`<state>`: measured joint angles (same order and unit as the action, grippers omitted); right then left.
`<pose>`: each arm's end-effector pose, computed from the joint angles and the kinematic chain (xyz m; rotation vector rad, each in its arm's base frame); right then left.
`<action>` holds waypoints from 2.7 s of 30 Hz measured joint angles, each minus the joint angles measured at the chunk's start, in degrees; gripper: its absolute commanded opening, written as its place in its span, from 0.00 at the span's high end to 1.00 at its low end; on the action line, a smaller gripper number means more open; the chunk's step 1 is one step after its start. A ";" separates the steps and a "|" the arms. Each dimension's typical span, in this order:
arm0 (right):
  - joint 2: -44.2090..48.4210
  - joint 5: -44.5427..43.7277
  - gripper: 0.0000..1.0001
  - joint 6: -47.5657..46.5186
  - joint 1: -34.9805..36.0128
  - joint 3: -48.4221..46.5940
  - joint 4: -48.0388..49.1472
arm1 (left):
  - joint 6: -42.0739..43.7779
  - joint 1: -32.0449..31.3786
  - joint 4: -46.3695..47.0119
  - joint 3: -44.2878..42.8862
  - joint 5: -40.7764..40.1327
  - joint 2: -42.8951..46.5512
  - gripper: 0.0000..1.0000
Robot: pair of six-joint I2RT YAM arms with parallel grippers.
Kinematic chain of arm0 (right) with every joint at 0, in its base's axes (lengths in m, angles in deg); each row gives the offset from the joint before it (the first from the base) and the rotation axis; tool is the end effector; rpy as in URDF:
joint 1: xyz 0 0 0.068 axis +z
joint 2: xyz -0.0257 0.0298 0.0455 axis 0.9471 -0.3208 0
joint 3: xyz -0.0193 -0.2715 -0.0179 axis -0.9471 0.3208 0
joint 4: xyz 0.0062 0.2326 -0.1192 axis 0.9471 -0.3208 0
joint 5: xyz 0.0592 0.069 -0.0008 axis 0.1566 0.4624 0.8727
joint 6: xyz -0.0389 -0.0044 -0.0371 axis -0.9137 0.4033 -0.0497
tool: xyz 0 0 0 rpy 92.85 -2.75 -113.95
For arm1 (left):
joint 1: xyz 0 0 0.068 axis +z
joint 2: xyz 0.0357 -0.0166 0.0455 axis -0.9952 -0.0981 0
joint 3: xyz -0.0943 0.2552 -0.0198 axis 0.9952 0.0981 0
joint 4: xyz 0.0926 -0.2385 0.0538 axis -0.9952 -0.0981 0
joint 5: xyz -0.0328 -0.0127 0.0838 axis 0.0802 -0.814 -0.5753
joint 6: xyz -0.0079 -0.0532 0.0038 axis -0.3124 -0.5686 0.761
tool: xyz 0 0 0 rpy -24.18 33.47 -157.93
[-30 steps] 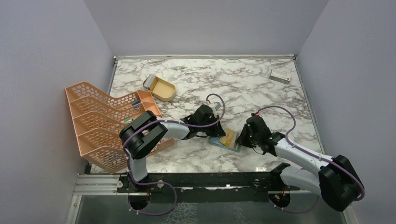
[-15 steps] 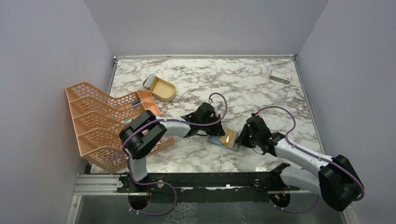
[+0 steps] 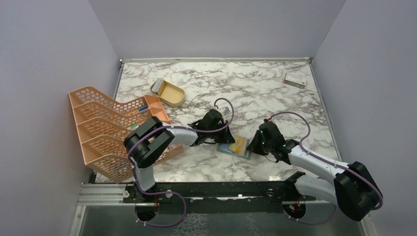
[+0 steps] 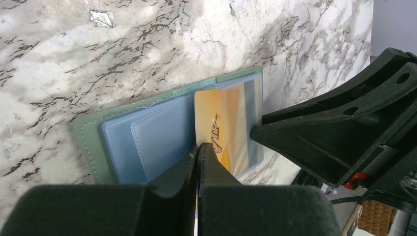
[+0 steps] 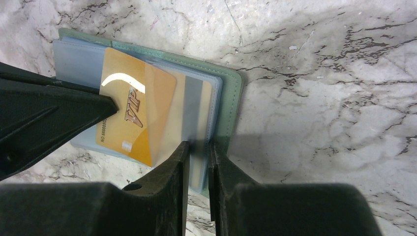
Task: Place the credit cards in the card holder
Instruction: Insert the credit card into the card holder.
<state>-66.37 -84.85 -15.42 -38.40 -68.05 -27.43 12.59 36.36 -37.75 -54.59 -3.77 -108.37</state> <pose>0.1570 0.1009 0.1452 0.3549 2.5962 0.5257 0.2326 -0.2747 0.1381 0.2213 2.4669 -1.1736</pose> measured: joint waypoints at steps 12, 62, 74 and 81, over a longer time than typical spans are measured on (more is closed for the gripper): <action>0.00 0.02 0.83 0.02 0.00 0.09 0.20 | -2.01 0.28 0.83 2.32 -0.90 2.29 1.00; 0.26 1.84 0.83 4.04 -0.37 2.12 4.00 | -9.07 -0.70 10.10 5.88 -5.40 -0.24 1.00; 0.57 2.12 0.83 5.11 -0.31 2.67 4.85 | -9.66 -1.51 11.23 8.50 -8.24 1.88 1.00; 0.57 2.91 0.83 5.81 -0.15 2.89 5.09 | -10.54 -1.68 11.43 10.97 -10.71 4.55 1.00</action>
<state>-65.80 -81.94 -9.61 -38.56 -65.16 -22.34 2.06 34.68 -26.32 -43.62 -14.48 -103.82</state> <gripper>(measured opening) 0.175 0.009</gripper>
